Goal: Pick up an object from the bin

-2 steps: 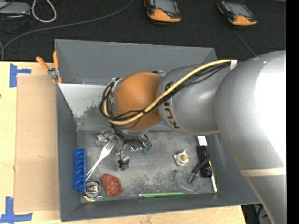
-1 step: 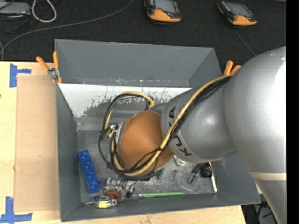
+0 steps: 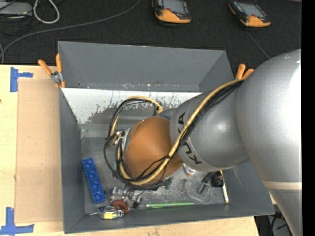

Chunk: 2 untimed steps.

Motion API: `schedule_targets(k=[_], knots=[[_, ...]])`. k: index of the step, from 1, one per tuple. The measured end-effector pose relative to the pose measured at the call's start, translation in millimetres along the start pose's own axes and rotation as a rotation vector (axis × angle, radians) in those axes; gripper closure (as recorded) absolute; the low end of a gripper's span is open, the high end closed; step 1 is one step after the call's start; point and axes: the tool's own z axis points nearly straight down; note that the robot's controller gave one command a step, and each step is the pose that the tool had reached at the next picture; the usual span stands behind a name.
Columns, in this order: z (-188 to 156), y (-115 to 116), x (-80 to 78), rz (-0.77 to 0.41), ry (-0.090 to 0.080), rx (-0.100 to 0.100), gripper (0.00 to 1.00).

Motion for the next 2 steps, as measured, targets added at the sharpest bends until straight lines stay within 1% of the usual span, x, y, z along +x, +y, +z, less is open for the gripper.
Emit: schedule_targets(k=[1,2], knots=[[-20.6,0.4,0.1,0.003,0.0,-0.001,1.0],[-61.5,1.4,-0.3,0.004,0.001,-0.005,1.0]])
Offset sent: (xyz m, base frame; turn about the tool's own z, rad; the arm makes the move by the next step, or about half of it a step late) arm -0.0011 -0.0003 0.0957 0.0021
